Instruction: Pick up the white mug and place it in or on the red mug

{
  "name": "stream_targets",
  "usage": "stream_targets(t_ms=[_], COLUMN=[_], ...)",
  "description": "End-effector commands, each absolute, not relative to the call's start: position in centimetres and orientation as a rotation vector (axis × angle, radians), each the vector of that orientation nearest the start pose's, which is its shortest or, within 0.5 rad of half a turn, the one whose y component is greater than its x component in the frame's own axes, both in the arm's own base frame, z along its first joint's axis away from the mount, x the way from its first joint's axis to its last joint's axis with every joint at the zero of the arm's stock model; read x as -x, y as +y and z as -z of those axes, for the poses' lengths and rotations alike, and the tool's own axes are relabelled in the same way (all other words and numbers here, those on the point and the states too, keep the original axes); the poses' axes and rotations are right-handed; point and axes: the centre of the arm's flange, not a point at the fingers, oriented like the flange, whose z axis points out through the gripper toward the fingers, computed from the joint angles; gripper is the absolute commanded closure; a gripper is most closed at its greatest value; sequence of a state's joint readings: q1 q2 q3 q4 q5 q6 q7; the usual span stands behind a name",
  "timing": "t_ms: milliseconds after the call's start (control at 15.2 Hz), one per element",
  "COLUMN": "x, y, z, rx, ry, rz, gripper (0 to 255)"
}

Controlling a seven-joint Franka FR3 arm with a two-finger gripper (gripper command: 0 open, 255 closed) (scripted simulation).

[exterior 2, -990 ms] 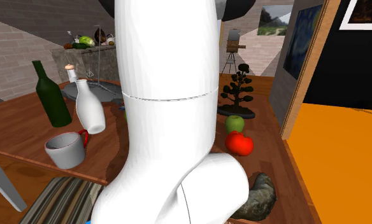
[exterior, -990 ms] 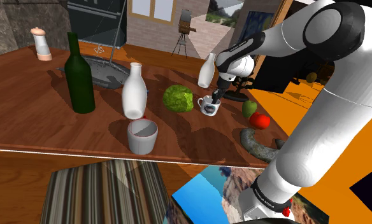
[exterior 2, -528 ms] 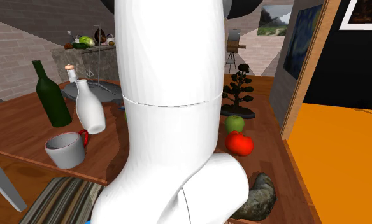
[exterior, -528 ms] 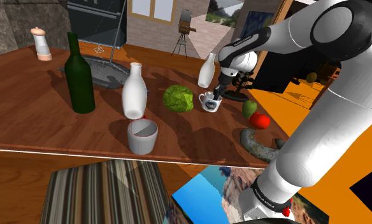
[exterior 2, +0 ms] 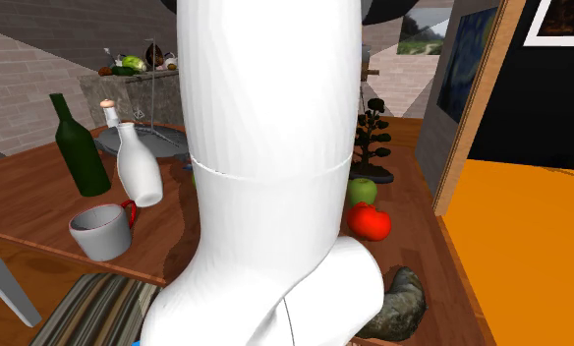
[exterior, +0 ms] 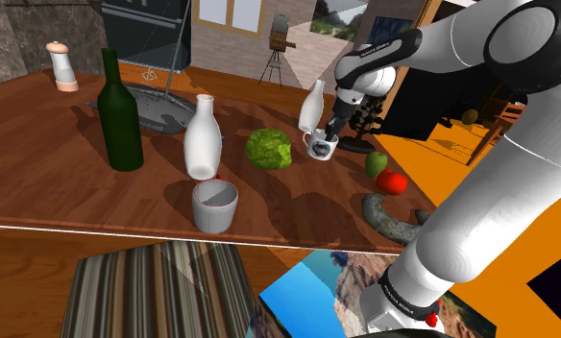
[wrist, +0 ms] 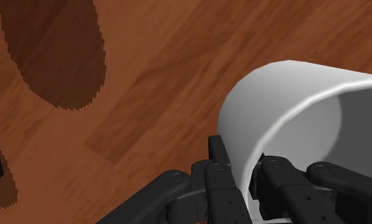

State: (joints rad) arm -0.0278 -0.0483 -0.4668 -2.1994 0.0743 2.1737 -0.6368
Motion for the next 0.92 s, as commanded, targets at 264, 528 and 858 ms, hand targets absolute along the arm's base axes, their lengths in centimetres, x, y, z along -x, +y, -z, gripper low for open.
stream_targets(t_ms=[264,528,858], x=[-46.2,-46.2,-46.2], y=[-24.8,-24.8,-24.8], z=[-43.7,-45.8,-48.4], rx=[3.075,3.075,3.075], ry=[-0.155,-0.155,-0.155], rz=[0.09,0.09,0.09], gripper=[255,255,255])
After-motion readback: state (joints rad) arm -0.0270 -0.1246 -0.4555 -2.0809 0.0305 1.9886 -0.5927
